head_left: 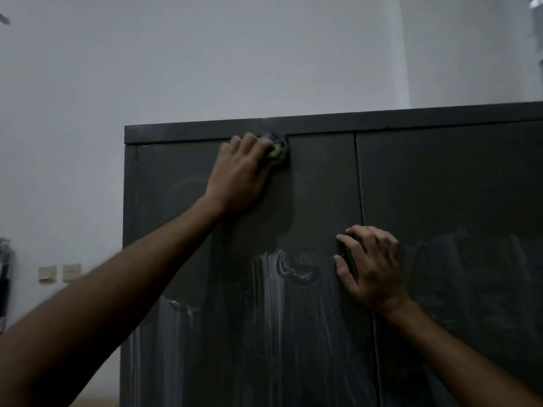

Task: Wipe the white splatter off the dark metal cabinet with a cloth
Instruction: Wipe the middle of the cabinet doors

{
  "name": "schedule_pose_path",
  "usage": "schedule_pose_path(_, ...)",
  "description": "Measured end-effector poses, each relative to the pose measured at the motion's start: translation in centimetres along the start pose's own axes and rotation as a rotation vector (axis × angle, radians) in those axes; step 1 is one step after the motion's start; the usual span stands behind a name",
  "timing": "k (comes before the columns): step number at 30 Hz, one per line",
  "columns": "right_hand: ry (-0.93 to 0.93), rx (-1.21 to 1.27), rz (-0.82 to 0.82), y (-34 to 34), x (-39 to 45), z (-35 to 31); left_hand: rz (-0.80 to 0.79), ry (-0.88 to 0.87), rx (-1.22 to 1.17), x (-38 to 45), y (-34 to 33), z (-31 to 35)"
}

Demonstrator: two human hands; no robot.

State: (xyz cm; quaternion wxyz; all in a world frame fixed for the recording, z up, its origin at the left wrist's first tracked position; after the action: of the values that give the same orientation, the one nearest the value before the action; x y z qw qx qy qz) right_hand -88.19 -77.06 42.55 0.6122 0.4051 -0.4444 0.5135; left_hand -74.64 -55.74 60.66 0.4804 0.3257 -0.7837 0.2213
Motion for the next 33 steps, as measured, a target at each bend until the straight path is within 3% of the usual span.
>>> schedule_pose_path(2,-0.002,0.005,0.006,0.1,0.0,-0.1,-0.011,-0.177,0.003,-1.6,0.0,0.5)
schedule_pose_path(4,0.004,0.008,0.010,0.0,0.0,-0.1,0.028,-0.139,0.028,-1.8,0.0,-2.5)
schedule_pose_path(8,-0.008,0.018,0.004,-0.1,0.0,0.0,0.068,0.526,-0.014,1.3,-0.3,-8.2)
schedule_pose_path(9,-0.009,0.019,0.005,-0.2,-0.1,0.0,0.055,0.591,-0.020,2.0,-0.4,-7.2)
schedule_pose_path(11,-0.008,0.018,0.011,-0.1,-0.1,0.0,0.042,0.394,-0.015,2.8,-0.1,-3.2)
schedule_pose_path(14,-0.008,0.017,0.006,-0.1,-0.1,-0.1,-0.026,-0.147,-0.055,-1.4,0.1,2.3)
schedule_pose_path(16,-0.008,0.019,0.004,-0.1,0.0,-0.1,-0.088,-0.254,-0.057,-5.5,0.4,1.5)
schedule_pose_path(18,-0.004,0.024,0.005,0.0,0.1,-0.1,-0.056,-0.099,-0.024,-8.3,1.1,-2.9)
schedule_pose_path(22,-0.012,0.019,0.007,0.0,0.0,-0.1,0.054,0.712,0.025,-12.4,2.6,-14.9)
schedule_pose_path(23,-0.013,0.022,0.005,0.0,0.0,-0.2,0.043,0.796,0.029,-12.9,2.6,-14.8)
schedule_pose_path(25,-0.014,0.023,0.003,-0.1,0.0,-0.1,0.024,0.613,-0.005,-13.2,2.3,-11.0)
schedule_pose_path(28,-0.016,0.021,-0.002,-0.1,0.0,-0.1,-0.100,-0.054,-0.069,-16.0,1.6,-1.9)
schedule_pose_path(29,-0.016,0.017,-0.005,-0.1,-0.1,-0.1,-0.156,-0.199,-0.053,-17.1,1.3,-0.9)
schedule_pose_path(31,-0.015,0.017,-0.007,-0.1,-0.2,0.0,-0.157,-0.228,-0.008,-17.6,1.2,-2.7)
schedule_pose_path(33,-0.014,0.017,-0.008,-0.1,-0.1,0.0,-0.056,0.101,0.036,-17.3,1.6,-7.2)
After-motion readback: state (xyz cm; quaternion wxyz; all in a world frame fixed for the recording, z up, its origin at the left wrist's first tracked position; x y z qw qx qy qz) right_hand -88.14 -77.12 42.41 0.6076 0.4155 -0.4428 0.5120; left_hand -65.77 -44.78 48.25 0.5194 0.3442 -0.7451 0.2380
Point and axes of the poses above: each hand's wrist, its own x-axis towards the middle knuckle, its own y-axis out of the back of the hand, z = x × y, the point moved 6 cm from there along x, towards the middle knuckle, and after that the axes turned 11 degrees about x, right-handed, at the moved point
